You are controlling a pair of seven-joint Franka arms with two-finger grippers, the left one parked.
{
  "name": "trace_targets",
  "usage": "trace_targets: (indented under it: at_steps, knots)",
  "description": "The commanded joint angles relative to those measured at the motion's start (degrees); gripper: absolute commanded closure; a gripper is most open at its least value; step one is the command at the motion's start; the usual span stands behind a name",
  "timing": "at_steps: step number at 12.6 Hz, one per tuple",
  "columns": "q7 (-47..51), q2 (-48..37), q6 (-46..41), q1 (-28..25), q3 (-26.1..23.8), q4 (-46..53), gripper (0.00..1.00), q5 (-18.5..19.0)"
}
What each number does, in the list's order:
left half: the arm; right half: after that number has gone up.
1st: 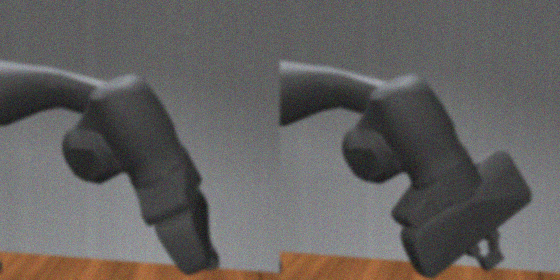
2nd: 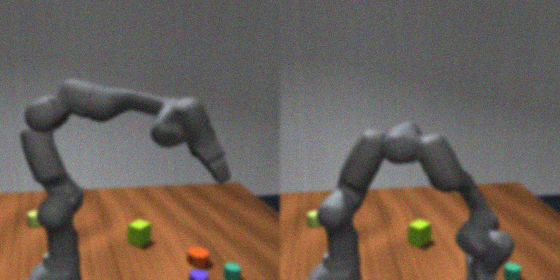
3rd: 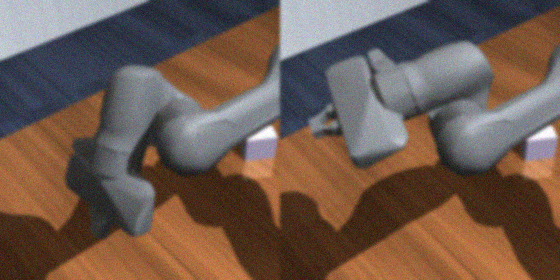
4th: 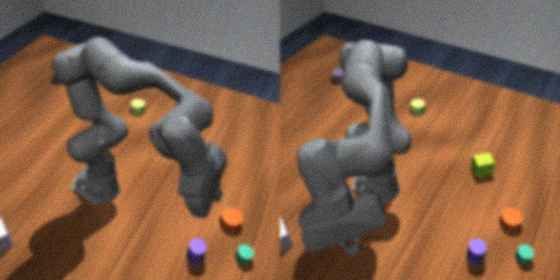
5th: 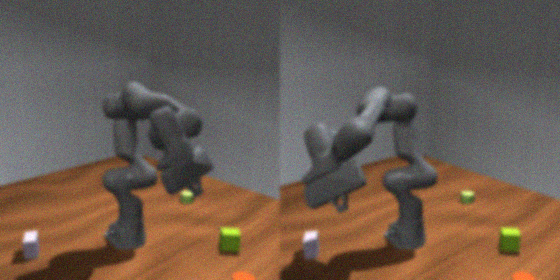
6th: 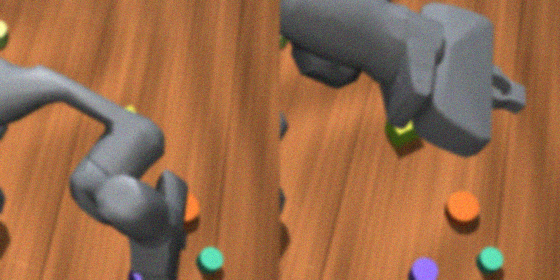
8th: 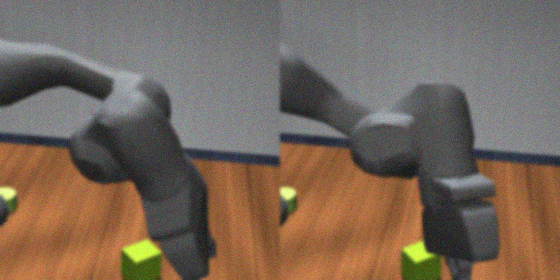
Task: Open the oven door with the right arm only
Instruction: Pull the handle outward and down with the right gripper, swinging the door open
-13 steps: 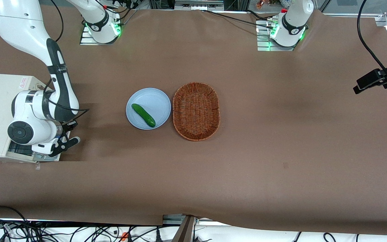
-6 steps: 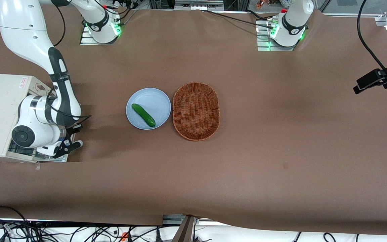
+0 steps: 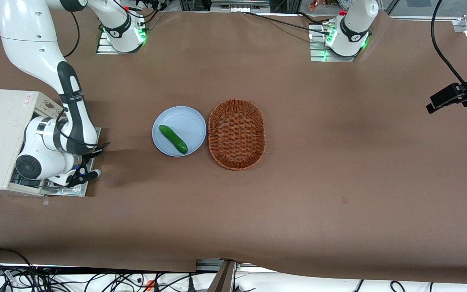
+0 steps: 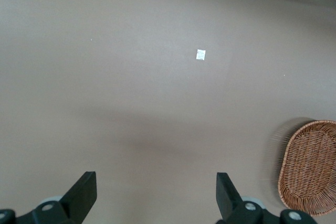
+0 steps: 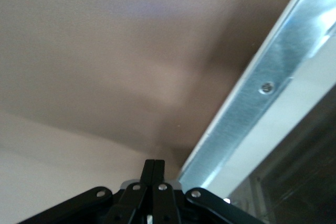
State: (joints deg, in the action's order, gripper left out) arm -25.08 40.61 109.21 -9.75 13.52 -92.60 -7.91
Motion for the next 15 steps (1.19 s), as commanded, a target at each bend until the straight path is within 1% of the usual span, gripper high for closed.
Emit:
trace_targets:
  at_steps: [1,4,5,7,8,9,12,15]
  knots:
    - [3.45,-0.70,-1.63,0.26,-1.56,0.22,1.00,-2.63]
    - [3.64,-1.06,-4.17,0.26,-1.66,3.37,1.00,-2.46]
    - [3.98,-1.23,-5.49,0.26,-1.57,5.13,0.93,-2.20]
    - [4.08,-1.58,-9.17,0.08,-1.48,8.65,0.59,-1.67]
    - [3.38,-2.28,-11.54,0.35,-1.31,10.58,0.34,-1.67]
    - [3.11,-3.07,-14.09,0.52,-1.22,12.51,0.00,-1.50]
    - [0.30,-4.22,-23.75,0.79,-0.87,19.63,0.00,-0.44]
    - [0.91,-4.39,-28.78,0.79,1.24,25.53,0.00,-0.53]
